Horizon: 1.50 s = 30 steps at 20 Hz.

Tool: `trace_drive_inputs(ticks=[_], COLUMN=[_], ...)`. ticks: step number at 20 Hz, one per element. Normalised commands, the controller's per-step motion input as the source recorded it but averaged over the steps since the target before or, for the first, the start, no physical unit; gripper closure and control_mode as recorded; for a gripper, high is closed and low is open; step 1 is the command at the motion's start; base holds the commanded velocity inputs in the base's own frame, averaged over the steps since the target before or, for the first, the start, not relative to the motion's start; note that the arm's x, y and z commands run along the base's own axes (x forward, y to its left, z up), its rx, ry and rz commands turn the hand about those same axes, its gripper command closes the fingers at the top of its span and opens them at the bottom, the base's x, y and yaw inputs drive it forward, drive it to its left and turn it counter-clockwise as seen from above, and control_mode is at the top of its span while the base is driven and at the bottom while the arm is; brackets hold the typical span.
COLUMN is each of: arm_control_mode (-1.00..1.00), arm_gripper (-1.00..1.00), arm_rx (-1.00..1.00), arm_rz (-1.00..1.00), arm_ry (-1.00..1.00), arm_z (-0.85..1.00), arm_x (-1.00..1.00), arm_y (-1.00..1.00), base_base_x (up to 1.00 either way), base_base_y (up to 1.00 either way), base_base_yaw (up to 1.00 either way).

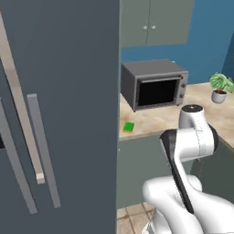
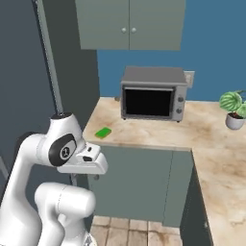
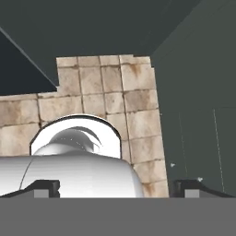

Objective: Place the sponge inside the microwave to prepare for sanitizing.

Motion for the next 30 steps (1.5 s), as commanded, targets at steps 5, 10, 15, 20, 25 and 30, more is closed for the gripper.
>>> trace_drive_inputs(ticks=[5, 10, 15, 20, 25, 30], arm_control_mode=[1.00, 1.00, 1.00, 1.00, 1.00, 1.00], arm_gripper=[-1.00, -1.00, -1.00, -1.00, -1.00, -1.00], arm_rx=[0.00, 0.00, 0.00, 0.00, 0.00, 0.00], arm_rz=[0.00, 0.00, 0.00, 0.00, 0.00, 0.00], arm_ry=[0.00, 0.00, 0.00, 0.00, 0.00, 0.00], arm_z=[0.00, 0.00, 0.00, 0.00, 0.00, 0.00], arm_x=[0.00, 0.00, 0.00, 0.00, 0.00, 0.00], arm_y=[0.00, 0.00, 0.00, 0.00, 0.00, 0.00], base_base_x=[0.58, 0.46, 0.75, 0.59, 0.48, 0.77], base_base_y=[-0.27, 0.00, -0.19, -0.33, -0.29, -0.35], base_base_yaw=[0.00, 0.00, 0.13, 0.27, 0.18, 0.18])
